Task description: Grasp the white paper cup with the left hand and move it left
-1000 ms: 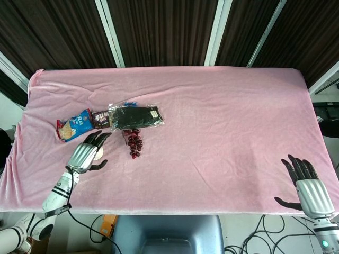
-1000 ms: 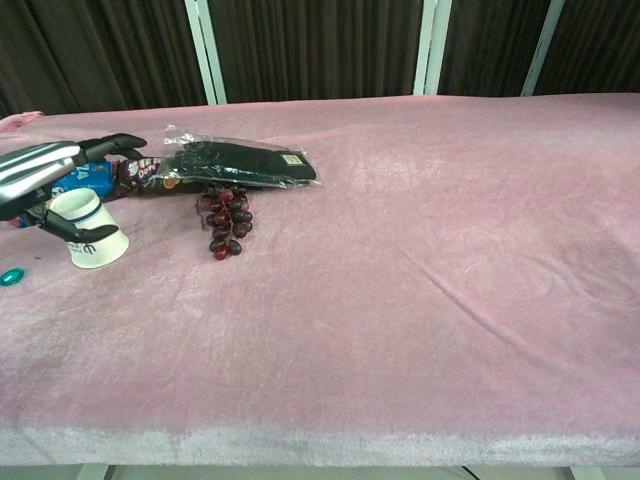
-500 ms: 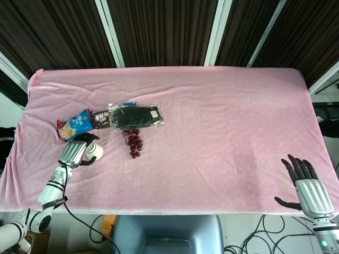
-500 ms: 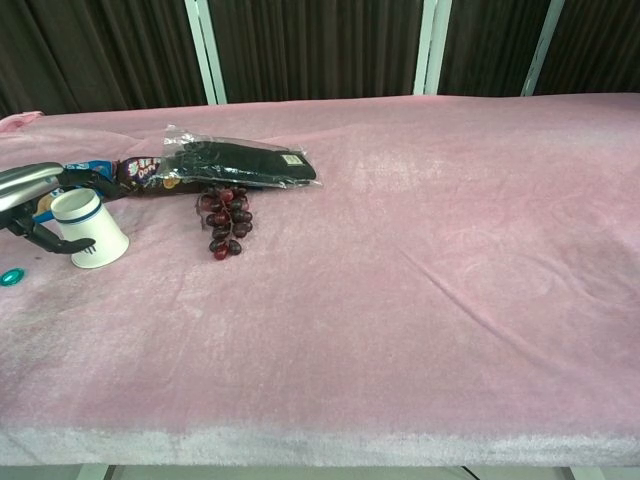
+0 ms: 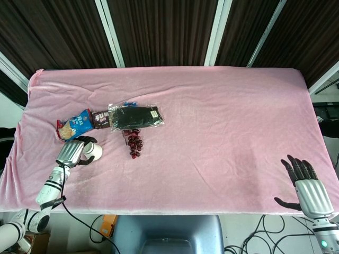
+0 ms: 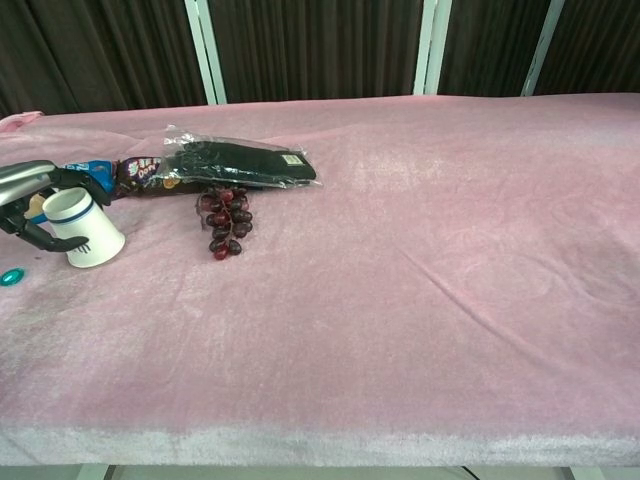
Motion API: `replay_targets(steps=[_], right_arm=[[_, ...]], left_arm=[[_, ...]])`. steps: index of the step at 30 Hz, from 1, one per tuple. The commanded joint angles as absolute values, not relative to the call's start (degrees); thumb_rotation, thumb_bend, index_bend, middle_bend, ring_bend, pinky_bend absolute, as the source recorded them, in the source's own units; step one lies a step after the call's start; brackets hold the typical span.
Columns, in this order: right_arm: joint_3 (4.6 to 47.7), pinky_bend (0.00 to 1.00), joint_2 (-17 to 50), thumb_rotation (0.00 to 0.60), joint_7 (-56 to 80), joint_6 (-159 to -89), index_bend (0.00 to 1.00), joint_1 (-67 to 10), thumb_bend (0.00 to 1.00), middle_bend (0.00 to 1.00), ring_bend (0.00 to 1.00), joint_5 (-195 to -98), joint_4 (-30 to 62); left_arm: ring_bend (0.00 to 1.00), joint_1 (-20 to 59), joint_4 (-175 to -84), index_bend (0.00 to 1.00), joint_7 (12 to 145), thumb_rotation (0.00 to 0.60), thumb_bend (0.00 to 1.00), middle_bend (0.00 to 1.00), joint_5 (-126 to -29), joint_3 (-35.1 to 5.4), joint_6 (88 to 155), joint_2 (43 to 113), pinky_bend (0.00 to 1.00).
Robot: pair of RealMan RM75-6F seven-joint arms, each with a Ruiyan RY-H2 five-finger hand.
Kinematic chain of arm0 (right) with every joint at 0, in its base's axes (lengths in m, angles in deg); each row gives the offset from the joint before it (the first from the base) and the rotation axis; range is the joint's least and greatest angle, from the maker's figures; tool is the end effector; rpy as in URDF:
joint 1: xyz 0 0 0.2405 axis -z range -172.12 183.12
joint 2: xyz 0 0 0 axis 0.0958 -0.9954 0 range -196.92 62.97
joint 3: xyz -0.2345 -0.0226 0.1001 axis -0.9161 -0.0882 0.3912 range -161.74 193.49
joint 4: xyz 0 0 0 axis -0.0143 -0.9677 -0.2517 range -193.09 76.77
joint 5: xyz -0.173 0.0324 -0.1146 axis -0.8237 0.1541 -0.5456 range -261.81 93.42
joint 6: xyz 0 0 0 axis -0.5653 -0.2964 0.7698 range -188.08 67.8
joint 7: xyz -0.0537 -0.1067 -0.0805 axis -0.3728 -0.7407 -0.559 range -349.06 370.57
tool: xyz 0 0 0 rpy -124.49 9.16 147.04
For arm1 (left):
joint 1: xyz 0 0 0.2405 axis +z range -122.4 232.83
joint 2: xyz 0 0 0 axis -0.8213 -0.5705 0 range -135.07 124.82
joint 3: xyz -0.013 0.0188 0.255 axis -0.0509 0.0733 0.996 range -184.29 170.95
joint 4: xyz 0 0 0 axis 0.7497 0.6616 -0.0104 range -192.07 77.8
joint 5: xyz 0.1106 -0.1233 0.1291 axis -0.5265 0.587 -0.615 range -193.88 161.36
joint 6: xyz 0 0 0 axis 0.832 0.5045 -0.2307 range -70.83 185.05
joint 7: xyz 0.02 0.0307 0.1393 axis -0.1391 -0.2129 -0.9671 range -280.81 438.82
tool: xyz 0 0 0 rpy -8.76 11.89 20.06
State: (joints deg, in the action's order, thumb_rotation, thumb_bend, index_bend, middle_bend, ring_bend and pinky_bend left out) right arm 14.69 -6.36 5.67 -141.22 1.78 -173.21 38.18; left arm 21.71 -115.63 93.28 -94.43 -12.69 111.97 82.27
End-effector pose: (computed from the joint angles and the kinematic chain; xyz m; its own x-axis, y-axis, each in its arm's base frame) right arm -0.3081 -0.1578 0.1507 0.4730 -0.1458 0.8689 -0.8808 -0.0533 0.4706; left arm -0.2894 0.3590 0.0366 0.3489 0.2516 0.9028 0.9336 -0.1767 -0.3116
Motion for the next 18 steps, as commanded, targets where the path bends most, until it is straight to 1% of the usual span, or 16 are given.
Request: replay_targets(steps=[1,8,13,18], right_arm=[[14.71,0.00,-6.32,0.600,5.58,-141.18,0.00,1.77,0.21,0.00,0.00,-173.16,38.19],[14.69,0.00,-6.06,0.600,4.94,-141.03,0.00,1.75,0.21,0.00,0.00,-173.07,38.23],[14.89,0.00,-5.58,0.600,3.63,-140.86,0.00,1.71,0.21,0.00,0.00,-172.52,38.38],[14.78,0.00,-5.14,0.600,2.65,-140.50,0.00,1.54,0.21,0.00,0.00,-172.65,38.60]], left_arm=[[0.26,22.31,-116.69,0.34,93.23,0.600,0.33,0.33,-95.07,-12.65,113.60,81.37,0.36],[0.26,25.33,-121.15,0.34,90.74,0.600,0.33,0.33,-96.21,-11.75,118.70,76.89,0.35],[0.25,27.60,-122.78,0.32,88.55,0.600,0.33,0.32,-95.17,-10.62,119.33,75.06,0.33],[0.25,28.95,-121.88,0.31,89.14,0.600,0.33,0.32,-94.92,-9.82,119.28,75.16,0.32]])
